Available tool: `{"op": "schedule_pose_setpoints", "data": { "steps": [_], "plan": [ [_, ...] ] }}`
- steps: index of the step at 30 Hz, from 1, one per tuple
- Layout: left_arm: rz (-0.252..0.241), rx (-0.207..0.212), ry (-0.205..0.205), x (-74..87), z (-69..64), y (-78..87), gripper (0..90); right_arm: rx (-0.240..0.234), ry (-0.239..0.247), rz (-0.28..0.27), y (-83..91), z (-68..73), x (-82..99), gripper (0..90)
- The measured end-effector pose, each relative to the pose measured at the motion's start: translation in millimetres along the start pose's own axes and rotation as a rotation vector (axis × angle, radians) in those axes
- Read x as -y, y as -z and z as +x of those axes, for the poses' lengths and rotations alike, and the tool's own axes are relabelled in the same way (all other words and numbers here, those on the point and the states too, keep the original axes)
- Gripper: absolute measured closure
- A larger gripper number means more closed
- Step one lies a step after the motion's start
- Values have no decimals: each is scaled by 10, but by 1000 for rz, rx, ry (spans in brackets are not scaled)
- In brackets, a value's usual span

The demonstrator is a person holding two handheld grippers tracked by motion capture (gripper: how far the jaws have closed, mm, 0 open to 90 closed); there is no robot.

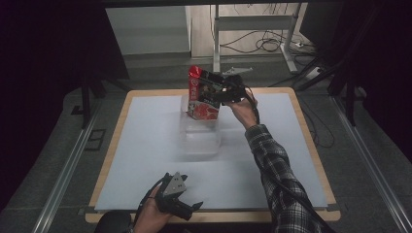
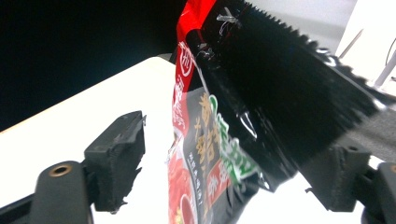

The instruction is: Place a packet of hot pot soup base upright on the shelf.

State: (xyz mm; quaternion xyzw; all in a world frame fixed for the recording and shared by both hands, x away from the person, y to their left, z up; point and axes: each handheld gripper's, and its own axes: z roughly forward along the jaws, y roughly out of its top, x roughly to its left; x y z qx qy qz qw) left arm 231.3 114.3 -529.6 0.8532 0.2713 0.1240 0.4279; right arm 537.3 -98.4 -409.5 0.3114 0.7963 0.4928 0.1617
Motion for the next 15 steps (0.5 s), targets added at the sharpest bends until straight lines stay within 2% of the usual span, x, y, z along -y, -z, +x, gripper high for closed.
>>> {"op": "schedule_pose_setpoints", "data": {
  "steps": [9,15],
  "plan": [
    [4,-2,-4,1,-4,-7,0,-35,-17,-4,205,18,15,129],
    [9,2,-3,4,-12,-18,0,-33,-4,17,334,41,66,97]
  ]
}}
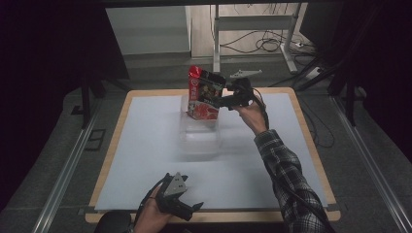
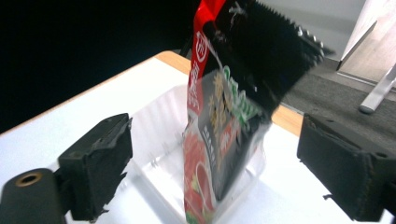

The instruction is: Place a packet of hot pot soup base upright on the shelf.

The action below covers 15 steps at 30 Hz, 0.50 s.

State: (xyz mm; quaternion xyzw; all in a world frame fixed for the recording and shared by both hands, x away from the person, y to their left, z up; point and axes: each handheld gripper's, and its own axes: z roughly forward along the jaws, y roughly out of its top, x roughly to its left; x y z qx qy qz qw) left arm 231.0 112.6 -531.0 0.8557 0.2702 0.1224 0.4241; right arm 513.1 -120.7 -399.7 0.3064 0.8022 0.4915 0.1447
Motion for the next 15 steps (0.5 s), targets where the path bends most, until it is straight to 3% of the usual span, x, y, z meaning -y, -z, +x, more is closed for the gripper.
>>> {"op": "schedule_pose_setpoints", "data": {
  "steps": [15],
  "plan": [
    [13,2,20,-5,11,4,0,-6,-7,48,285,78,214,59]
  ]
}}
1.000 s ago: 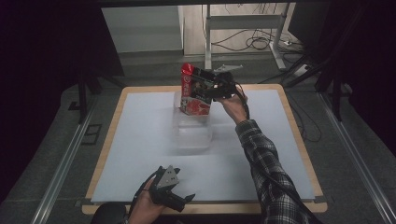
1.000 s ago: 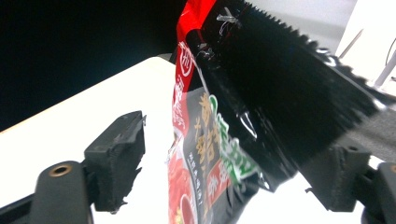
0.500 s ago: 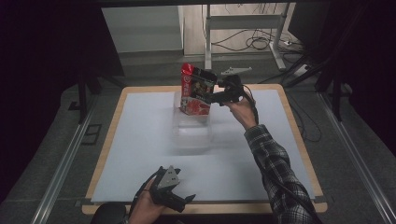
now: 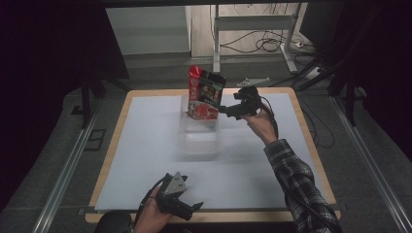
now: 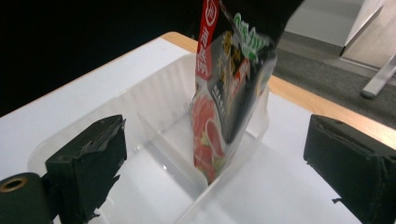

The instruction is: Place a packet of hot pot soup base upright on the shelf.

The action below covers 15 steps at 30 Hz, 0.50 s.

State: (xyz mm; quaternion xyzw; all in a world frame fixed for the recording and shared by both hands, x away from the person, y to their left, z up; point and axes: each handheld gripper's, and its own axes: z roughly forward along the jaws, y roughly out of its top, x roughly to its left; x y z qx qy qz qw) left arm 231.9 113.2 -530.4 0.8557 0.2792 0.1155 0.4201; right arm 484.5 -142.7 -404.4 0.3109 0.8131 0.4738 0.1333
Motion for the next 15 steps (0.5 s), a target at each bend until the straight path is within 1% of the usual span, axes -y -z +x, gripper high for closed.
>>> {"op": "schedule_pose_setpoints", "data": {
  "steps": [5,7,9,15],
  "plan": [
    [-2,-4,-2,2,-1,-3,0,-12,-7,22,78,36,90,50],
    [2,-5,-4,2,1,-1,0,-8,-9,28,110,51,128,43],
    [0,-5,2,1,4,2,0,-12,-8,37,150,69,163,35],
    [-3,-10,12,1,16,10,0,-7,13,56,290,134,271,0]
  ]
}}
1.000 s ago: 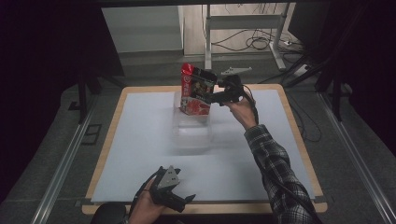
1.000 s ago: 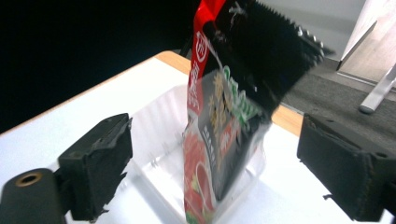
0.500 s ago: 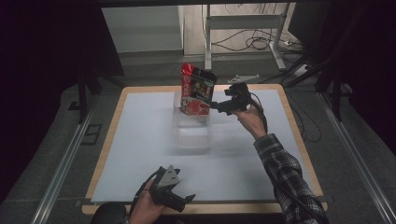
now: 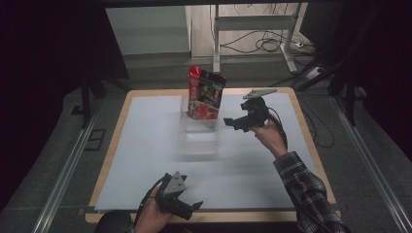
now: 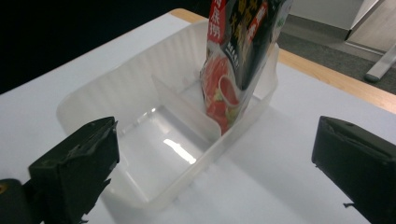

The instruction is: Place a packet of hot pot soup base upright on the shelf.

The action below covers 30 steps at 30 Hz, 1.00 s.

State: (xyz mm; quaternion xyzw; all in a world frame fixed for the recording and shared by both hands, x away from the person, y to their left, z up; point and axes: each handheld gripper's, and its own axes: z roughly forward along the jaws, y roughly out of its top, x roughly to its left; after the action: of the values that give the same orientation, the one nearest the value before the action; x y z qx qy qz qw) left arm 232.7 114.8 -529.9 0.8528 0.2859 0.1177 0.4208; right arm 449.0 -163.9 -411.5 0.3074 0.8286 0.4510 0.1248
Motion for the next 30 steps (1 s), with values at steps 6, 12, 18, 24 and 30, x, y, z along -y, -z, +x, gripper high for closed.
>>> {"op": "schedule_pose_setpoints", "data": {
  "steps": [6,12,18,24,30],
  "plan": [
    [-4,-3,-3,1,1,3,0,22,12,28,145,63,123,0],
    [-10,-5,-9,1,-2,0,0,33,10,32,295,111,241,0],
    [-13,-2,-11,0,-6,1,0,17,-3,35,460,165,363,3],
    [-17,-1,-16,1,-7,3,0,30,-7,28,611,210,517,9],
    [-19,-7,-10,5,11,8,0,68,-1,44,731,264,698,9]
  ]
}}
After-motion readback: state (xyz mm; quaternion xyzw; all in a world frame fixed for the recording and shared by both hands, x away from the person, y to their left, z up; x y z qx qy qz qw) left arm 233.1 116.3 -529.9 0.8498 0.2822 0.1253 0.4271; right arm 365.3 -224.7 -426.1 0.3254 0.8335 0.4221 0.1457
